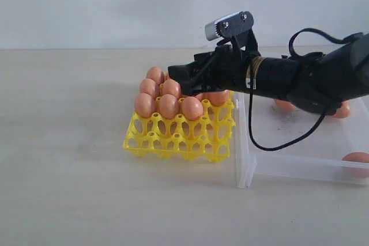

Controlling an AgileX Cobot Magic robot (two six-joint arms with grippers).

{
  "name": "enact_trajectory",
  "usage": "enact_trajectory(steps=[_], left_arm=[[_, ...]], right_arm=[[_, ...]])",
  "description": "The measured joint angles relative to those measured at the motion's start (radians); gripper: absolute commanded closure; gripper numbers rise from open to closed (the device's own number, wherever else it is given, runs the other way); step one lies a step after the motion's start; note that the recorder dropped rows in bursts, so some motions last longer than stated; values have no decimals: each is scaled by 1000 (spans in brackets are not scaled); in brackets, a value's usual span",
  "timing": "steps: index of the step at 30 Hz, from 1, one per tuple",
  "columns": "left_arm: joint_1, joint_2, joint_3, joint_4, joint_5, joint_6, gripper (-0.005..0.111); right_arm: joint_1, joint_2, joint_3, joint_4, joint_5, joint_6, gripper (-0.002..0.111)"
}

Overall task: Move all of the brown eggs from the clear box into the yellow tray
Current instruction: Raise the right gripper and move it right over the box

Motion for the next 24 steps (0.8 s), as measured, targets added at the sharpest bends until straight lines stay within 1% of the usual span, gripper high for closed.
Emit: enact_trajectory(steps=[4,7,9,12,13,15,16,19,20,22,24], left_arm=[[0,0,0,0,0,0,103],[0,0,0,0,0,0,103],[0,0,0,0,0,0,103],[0,0,0,0,0,0,103],[0,0,0,0,0,0,103],[0,0,0,0,0,0,103],[0,0,0,0,0,0,103],[0,0,0,0,0,0,103],[0,0,0,0,0,0,103],[0,0,0,0,0,0,103],[0,0,0,0,0,0,103]], right_arm=[[0,-69,2,-27,91,72,45],[0,-116,2,-76,152,192,45],[0,-143,2,-103,161,231,45],[0,-175,2,-111,121,221,46],[0,-184,2,-114,99,214,50],[0,-207,2,-133,41,203,62],[0,-218,2,-164,11,205,69],[0,-265,2,-313,-70,253,97],[0,-282,2,-390,-96,285,107],[0,-315,2,-502,-113,340,108],[0,-356,2,-666,-110,443,108]])
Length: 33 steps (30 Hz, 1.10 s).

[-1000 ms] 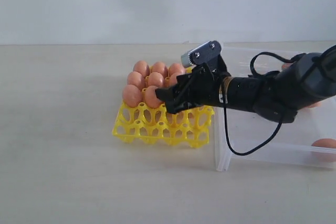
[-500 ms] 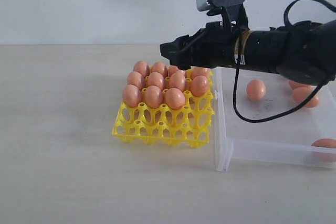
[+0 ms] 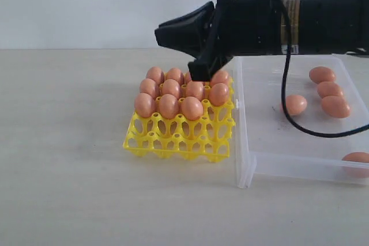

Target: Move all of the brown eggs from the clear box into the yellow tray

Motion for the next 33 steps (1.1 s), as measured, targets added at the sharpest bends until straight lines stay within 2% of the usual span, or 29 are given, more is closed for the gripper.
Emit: enact_trajectory(steps=[3,4,7,10,13,15,17,24,26,28,30,31,33], left_arm=[[0,0,0,0,0,0,103],[0,0,0,0,0,0,103],[0,0,0,0,0,0,103],[0,0,0,0,0,0,103],[0,0,0,0,0,0,103],[0,0,0,0,0,0,103],[0,0,0,0,0,0,103],[0,0,0,0,0,0,103],[0,0,0,0,0,0,103],[0,0,0,0,0,0,103],[0,0,0,0,0,0,103],[0,0,0,0,0,0,103],[0,0,0,0,0,0,103]], right_arm=[[0,-76,19,-283,104,267,108],[-5,-89,28,-306,131,295,108],[-12,-115,35,-338,170,244,108],[-12,-115,21,-283,149,274,108],[-12,-116,24,-331,163,255,108],[-12,-116,41,-343,211,152,108],[-1,-117,62,-349,337,35,108],[122,-101,133,-360,1210,-343,108],[129,-87,135,-360,1378,-470,108],[129,-83,135,-332,1453,-619,108],[129,-83,135,-211,1437,-792,108],[129,-82,135,-123,1414,-870,108],[126,-65,118,171,1364,-1076,108]])
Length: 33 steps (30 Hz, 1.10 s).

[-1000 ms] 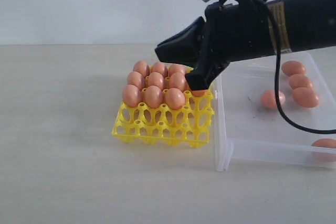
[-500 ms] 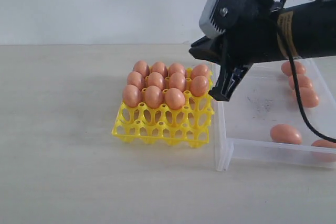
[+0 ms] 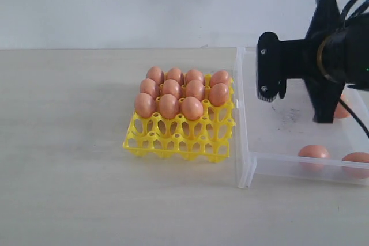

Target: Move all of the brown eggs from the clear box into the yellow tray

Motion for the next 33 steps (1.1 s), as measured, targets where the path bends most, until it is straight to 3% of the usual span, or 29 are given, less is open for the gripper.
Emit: enact_trajectory(steps=[4,8,10,12,15,18,29,33], left_arm=[[0,0,0,0,0,0,103],[0,0,0,0,0,0,103],[0,0,0,0,0,0,103],[0,0,0,0,0,0,103],[0,0,0,0,0,0,103],[0,0,0,0,0,0,103],[0,0,0,0,0,0,103],[0,0,0,0,0,0,103]], right_arm=[[-64,75,-109,559,45,-309,108],[-146,172,-272,918,235,-420,108],[-191,227,-358,1051,317,-389,102],[-230,275,-422,1136,394,-361,89],[-274,327,-479,1217,487,-250,62],[-302,358,-493,1251,529,-61,47],[-310,385,-493,1272,654,295,46],[-310,385,-491,1272,627,276,62]])
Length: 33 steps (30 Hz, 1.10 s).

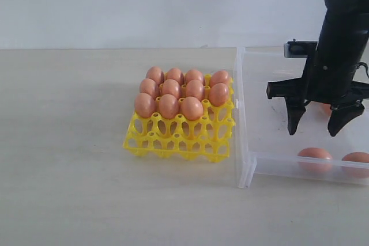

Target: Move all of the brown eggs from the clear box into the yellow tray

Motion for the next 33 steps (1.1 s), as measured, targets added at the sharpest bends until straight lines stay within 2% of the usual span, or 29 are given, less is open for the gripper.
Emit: enact_trajectory(steps=[3,6,10,13,19,22,25,33], left_arm=[[0,0,0,0,0,0,103],[0,0,0,0,0,0,103],[0,0,0,0,0,0,103],[0,0,0,0,0,0,103],[0,0,0,0,0,0,103],[0,0,0,0,0,0,103],[0,0,0,0,0,0,103],[0,0,0,0,0,0,103]], right_arm=[[20,-30,37,-11,-127,-71,82],[61,-126,125,-14,-425,-118,109],[140,-332,316,-18,-898,-199,108],[169,-498,450,-22,-1155,-286,108],[172,-825,748,-26,-1547,-386,108],[172,-983,900,-28,-1673,-393,108],[172,-1122,1032,-15,-1712,-393,108],[172,-1406,1244,85,-1578,-344,108]])
